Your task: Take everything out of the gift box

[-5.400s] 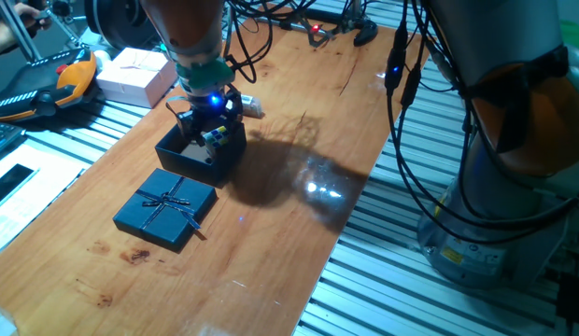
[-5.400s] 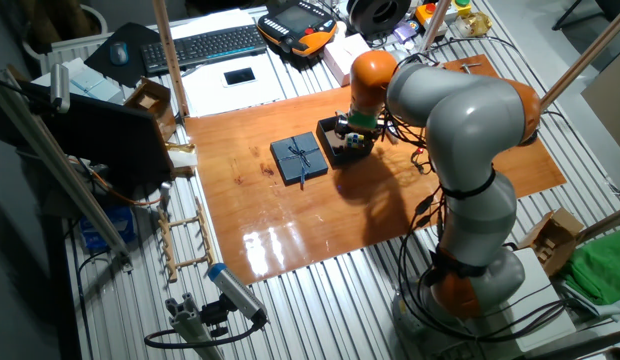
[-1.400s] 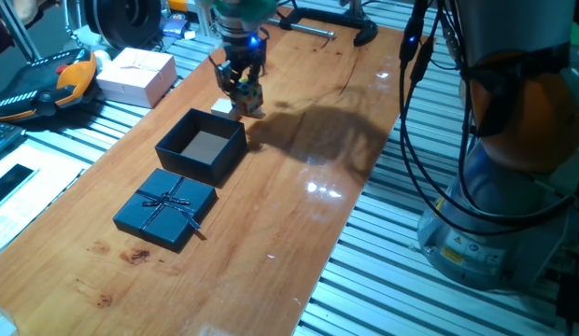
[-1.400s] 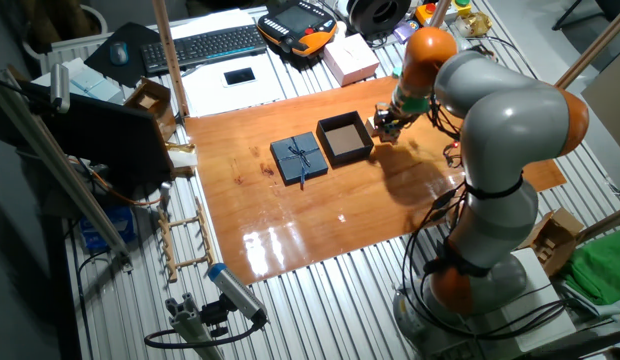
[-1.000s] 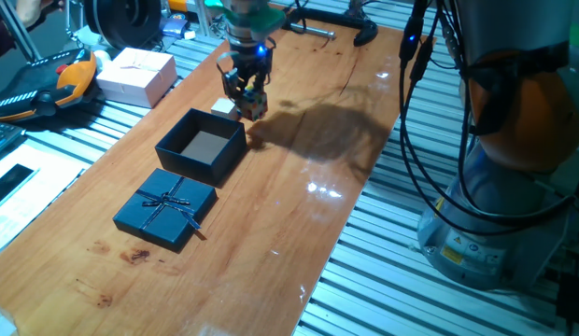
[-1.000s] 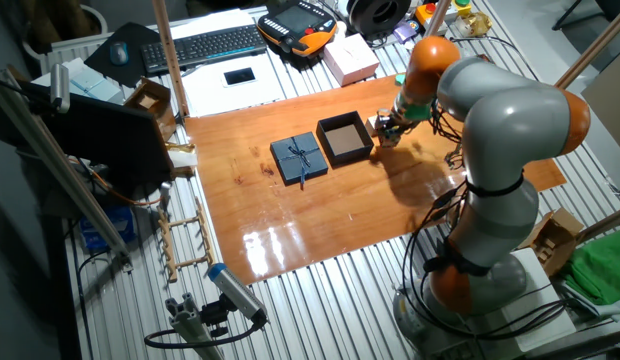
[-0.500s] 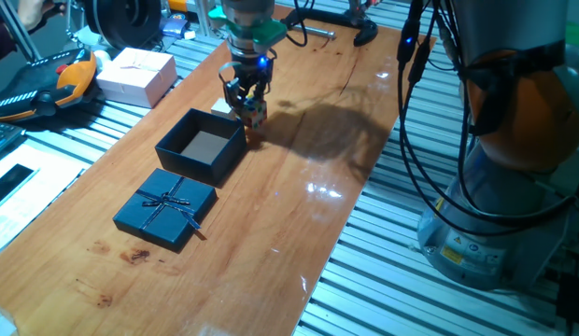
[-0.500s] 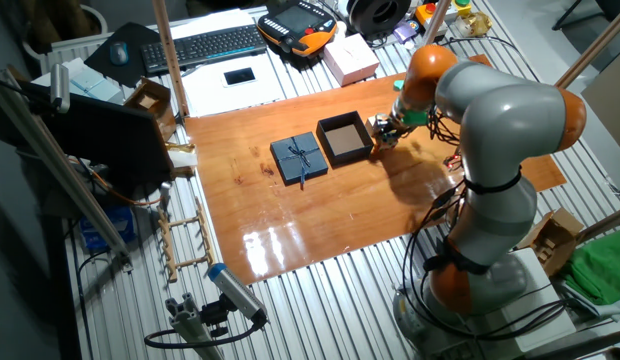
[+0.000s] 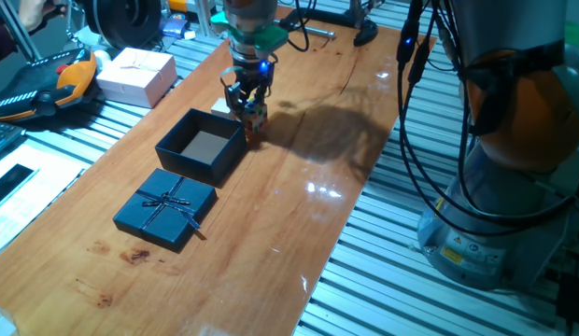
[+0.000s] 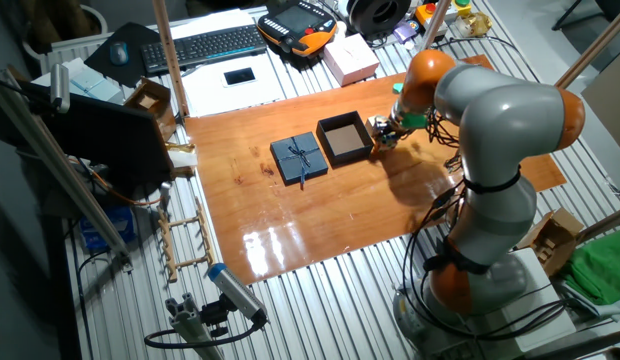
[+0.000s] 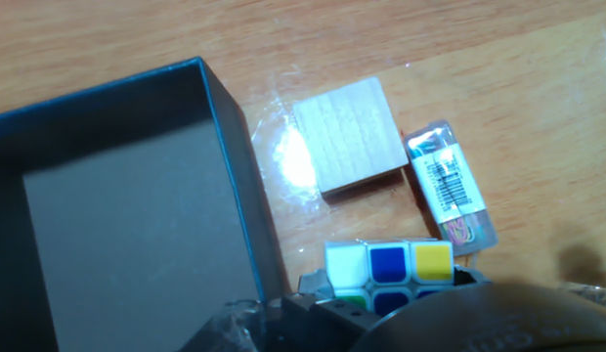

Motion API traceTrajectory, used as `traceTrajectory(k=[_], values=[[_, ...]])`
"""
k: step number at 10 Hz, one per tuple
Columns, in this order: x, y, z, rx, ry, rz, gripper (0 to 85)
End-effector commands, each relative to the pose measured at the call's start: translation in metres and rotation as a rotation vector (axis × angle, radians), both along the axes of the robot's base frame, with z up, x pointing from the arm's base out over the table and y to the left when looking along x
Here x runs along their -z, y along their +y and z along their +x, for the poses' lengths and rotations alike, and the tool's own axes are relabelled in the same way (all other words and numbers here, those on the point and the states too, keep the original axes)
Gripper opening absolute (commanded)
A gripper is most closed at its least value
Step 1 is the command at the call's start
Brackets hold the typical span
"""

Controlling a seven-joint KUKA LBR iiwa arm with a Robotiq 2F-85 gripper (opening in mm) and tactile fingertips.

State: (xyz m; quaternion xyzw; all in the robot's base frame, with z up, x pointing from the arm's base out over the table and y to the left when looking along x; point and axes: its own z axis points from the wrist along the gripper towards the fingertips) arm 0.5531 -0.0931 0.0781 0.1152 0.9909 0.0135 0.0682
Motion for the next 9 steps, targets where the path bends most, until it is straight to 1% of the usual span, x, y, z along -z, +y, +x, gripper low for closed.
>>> traceTrajectory(k=[1, 4, 5, 7, 8, 9], values=[[0.0009, 0.0001, 0.0002, 0.005, -0.004, 0.002, 27.7], [0.0055, 0.0011, 0.0009, 0.022, -0.019, 0.011, 41.7], [0.0057, 0.0012, 0.0011, 0.025, -0.024, 0.010, 47.7], [0.0054, 0.0008, 0.0012, 0.029, -0.032, -0.003, 56.3], [0.0053, 0.0003, 0.0012, 0.035, -0.036, -0.007, 64.3], [0.0055, -0.0003, 0.0013, 0.035, -0.038, -0.010, 67.7]])
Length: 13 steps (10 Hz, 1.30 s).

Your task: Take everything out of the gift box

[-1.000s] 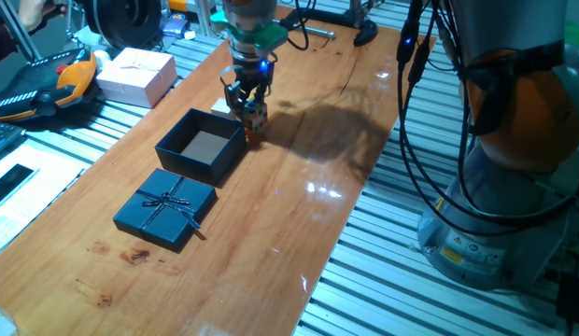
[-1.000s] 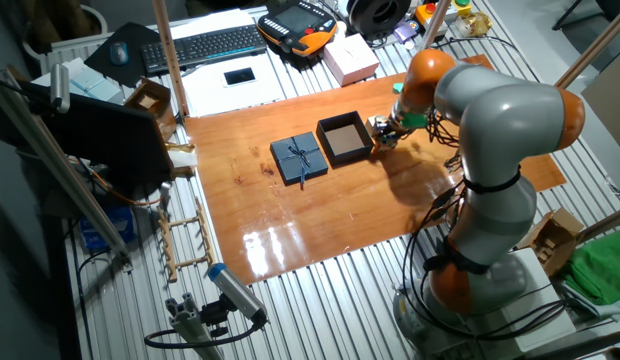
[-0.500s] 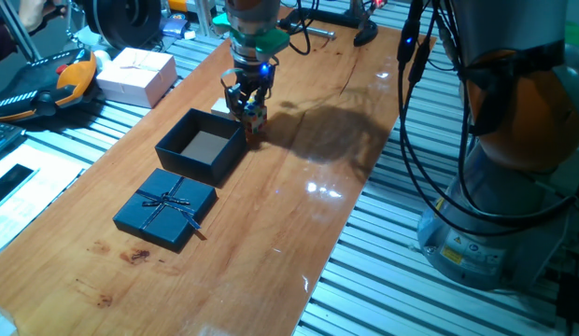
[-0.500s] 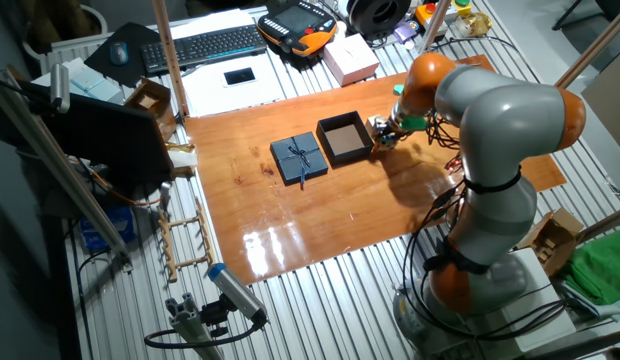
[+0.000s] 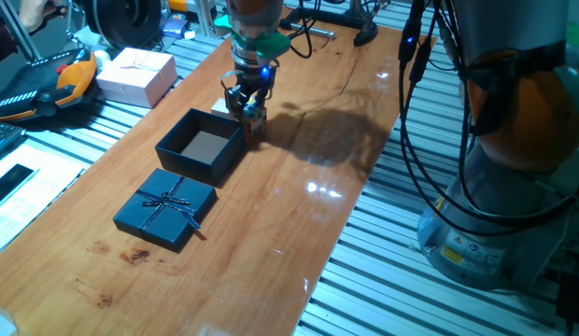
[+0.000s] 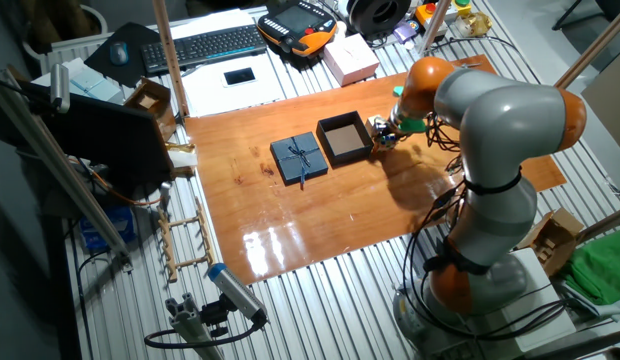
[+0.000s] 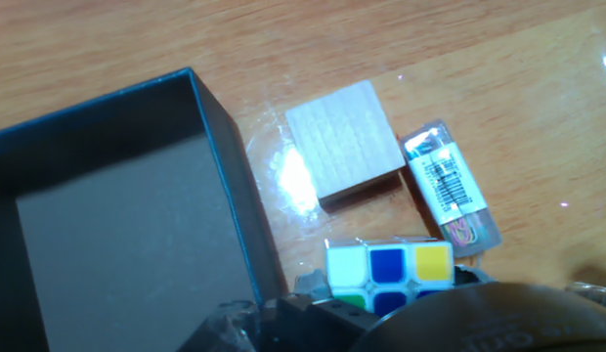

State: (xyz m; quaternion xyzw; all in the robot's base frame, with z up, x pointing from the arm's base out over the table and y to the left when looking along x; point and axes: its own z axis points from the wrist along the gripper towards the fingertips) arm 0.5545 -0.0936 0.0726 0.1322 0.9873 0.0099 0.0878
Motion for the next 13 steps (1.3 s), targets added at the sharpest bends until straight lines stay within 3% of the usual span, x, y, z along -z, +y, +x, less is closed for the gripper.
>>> traceTrajectory(k=[1, 3, 6, 8, 11, 13], values=[[0.001, 0.000, 0.0001, 0.000, 0.000, -0.002, 66.7], [0.000, 0.000, 0.0003, 0.001, 0.002, 0.003, 66.0], [-0.022, -0.001, 0.0024, 0.003, 0.025, 0.005, 62.0], [-0.041, 0.001, 0.0059, 0.006, 0.048, 0.010, 43.0], [-0.075, 0.020, 0.0086, -0.020, 0.074, 0.020, 4.0], [-0.101, 0.031, 0.0153, -0.020, 0.094, 0.029, 1.0]])
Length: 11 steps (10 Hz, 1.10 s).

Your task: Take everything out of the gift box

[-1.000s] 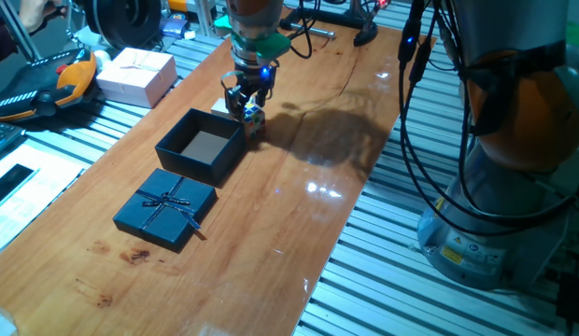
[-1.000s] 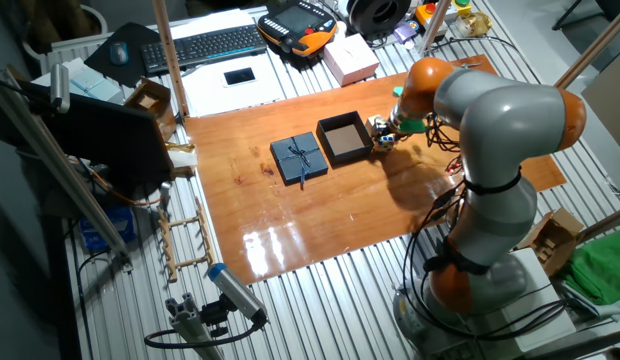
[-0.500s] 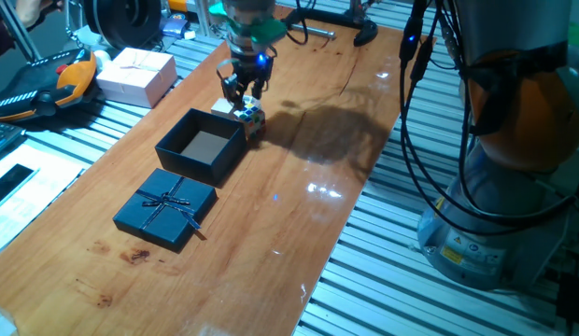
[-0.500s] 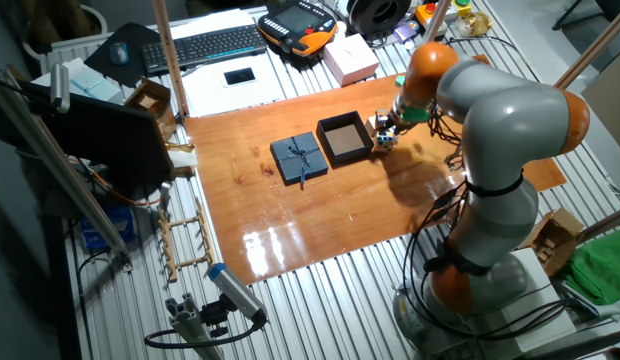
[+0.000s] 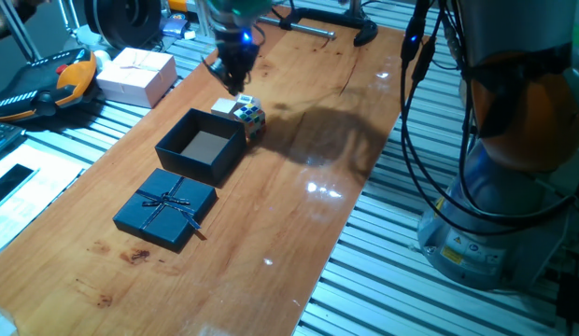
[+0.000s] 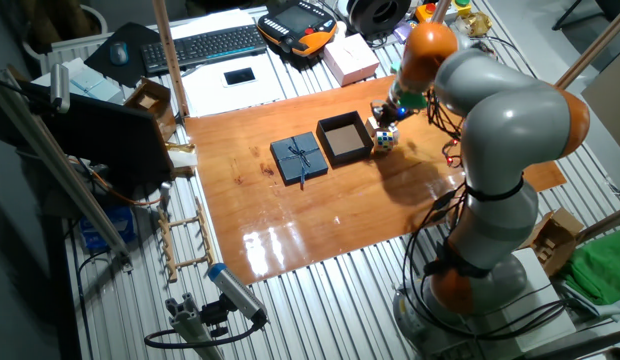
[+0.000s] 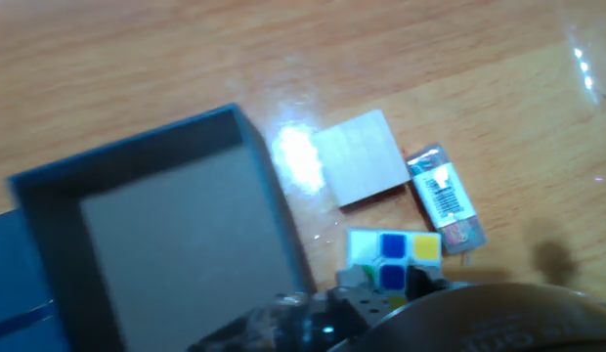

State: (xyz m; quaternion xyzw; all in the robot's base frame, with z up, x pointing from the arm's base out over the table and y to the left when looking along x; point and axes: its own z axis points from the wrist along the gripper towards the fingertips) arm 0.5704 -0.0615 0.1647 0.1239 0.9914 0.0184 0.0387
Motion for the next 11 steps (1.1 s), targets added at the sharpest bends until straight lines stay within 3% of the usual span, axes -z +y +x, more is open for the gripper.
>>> traceTrajectory(k=[1, 4, 5, 8, 11], values=[[-0.021, 0.006, 0.0028, -0.001, 0.009, -0.001, 1.0], [-0.042, 0.027, 0.0037, -0.031, 0.021, -0.012, 1.0], [-0.049, 0.034, 0.0022, -0.042, 0.026, 0.010, 1.0], [-0.057, 0.050, 0.0036, -0.062, 0.019, 0.019, 1.0], [-0.064, 0.067, 0.0024, -0.143, 0.019, -0.015, 1.0]])
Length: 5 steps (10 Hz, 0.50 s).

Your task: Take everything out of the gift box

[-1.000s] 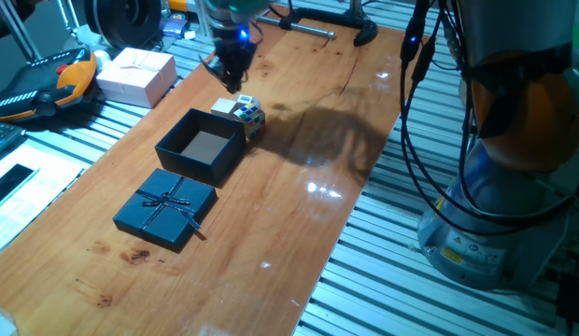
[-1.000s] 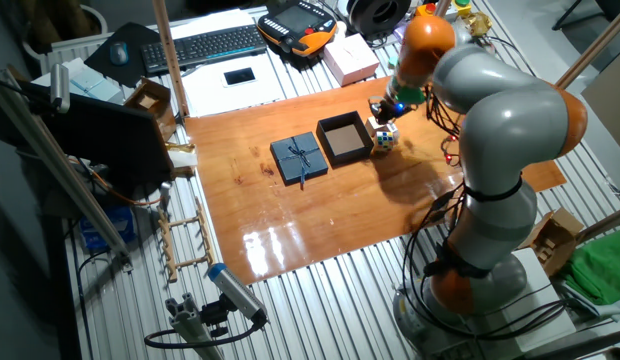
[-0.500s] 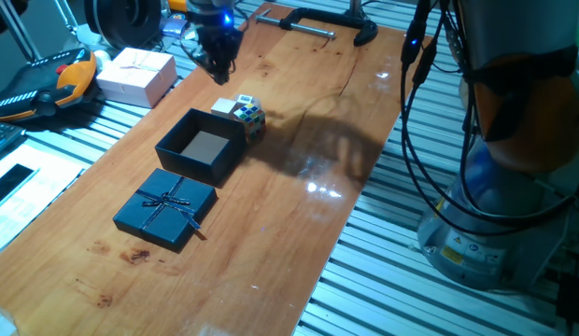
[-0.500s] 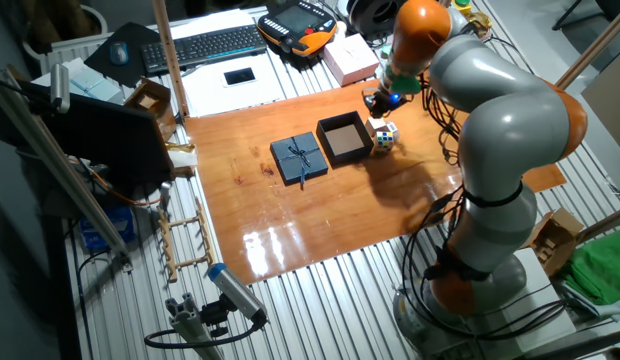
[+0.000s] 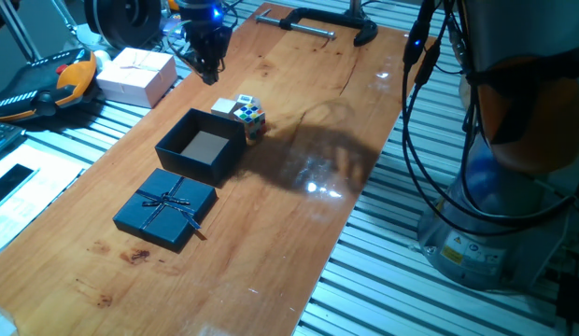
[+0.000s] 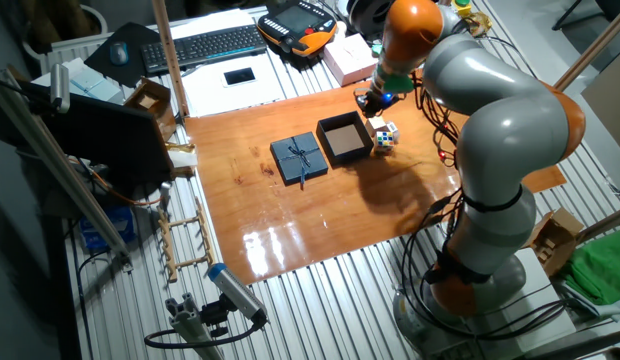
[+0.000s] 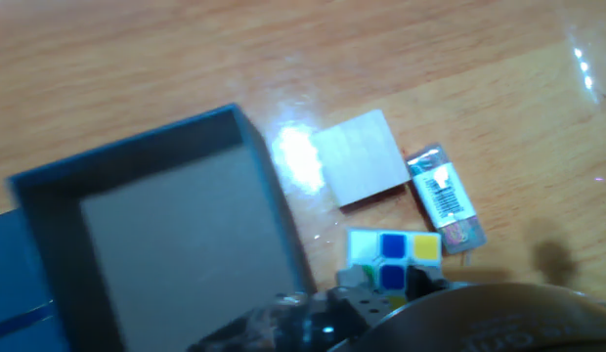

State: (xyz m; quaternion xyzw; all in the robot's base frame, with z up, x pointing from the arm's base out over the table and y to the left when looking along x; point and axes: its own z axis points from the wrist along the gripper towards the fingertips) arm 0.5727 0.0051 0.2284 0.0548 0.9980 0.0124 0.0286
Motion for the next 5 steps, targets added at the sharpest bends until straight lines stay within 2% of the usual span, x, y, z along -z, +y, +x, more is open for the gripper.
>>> traceTrajectory(k=[1, 3, 5], values=[[-0.0003, 0.0005, -0.0002, -0.033, 0.002, -0.002, 1.0], [-0.0019, 0.0026, -0.0016, -0.071, 0.003, -0.010, 1.0], [-0.0025, 0.0064, -0.0030, -0.095, 0.016, -0.008, 1.0]])
